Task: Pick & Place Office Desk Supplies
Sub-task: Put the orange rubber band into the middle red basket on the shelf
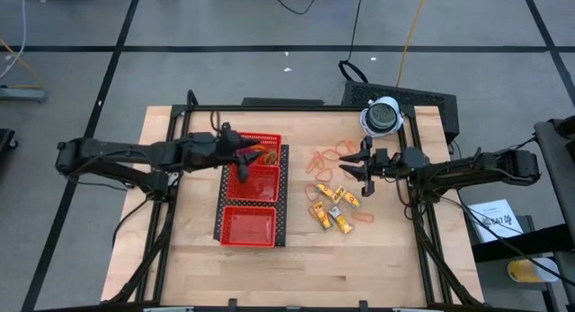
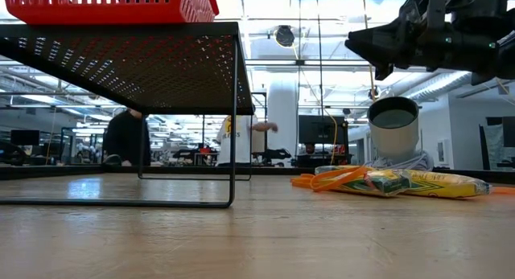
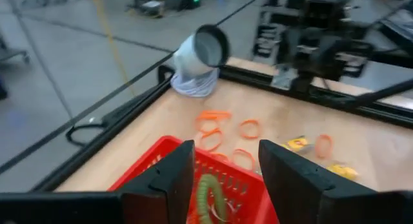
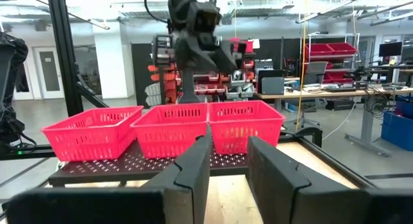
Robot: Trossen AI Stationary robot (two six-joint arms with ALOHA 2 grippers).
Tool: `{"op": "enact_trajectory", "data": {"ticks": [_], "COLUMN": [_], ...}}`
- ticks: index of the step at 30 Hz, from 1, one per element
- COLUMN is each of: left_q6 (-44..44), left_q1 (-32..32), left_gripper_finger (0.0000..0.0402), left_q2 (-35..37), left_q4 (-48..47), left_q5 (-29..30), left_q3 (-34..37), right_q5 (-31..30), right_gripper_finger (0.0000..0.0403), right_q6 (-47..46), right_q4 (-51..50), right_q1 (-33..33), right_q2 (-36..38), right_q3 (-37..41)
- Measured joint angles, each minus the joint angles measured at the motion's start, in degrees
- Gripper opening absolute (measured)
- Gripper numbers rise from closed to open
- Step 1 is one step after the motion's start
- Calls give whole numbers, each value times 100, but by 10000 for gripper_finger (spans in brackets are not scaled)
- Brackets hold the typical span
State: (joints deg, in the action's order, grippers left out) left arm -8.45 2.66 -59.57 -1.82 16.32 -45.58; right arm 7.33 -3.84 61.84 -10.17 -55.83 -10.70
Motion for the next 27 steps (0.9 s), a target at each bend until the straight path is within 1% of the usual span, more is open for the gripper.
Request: {"op": "enact_trajectory", "data": {"ticks": [5, 7, 9, 14, 16, 18, 20, 24, 27], "left_q6": [242, 262, 262, 182, 145, 64, 32, -230, -326], "left_q1": [2, 2, 2, 1, 2, 3, 6, 10, 10], "left_gripper_finger": [177, 178, 177, 177, 177, 177, 177, 177, 177], "left_q2": [517, 670, 761, 867, 863, 863, 859, 859, 859], "left_q4": [-26, 21, 182, 1198, 1593, 1884, 2024, 2045, 2045], "left_q5": [15, 28, 28, 30, 30, 35, 92, 286, 325], "left_q3": [21, 121, 316, 1009, 1242, 1424, 1530, 1607, 1628], "right_q5": [136, 318, 329, 310, 310, 323, 326, 362, 748], "right_gripper_finger": [100, 105, 111, 132, 142, 152, 160, 169, 167], "right_q6": [77, 138, 150, 192, 59, -200, -518, -1593, -2405], "right_q4": [-158, -265, -428, -645, -962, -1558, -2401, -3881, -4634], "right_q1": [11, 14, 65, 349, 522, 722, 898, 1145, 1228], "right_q2": [0, 2, 0, -167, -292, -461, -634, -1036, -1355], "right_q3": [0, 0, 0, -34, -214, -508, -829, -1528, -1836]}}
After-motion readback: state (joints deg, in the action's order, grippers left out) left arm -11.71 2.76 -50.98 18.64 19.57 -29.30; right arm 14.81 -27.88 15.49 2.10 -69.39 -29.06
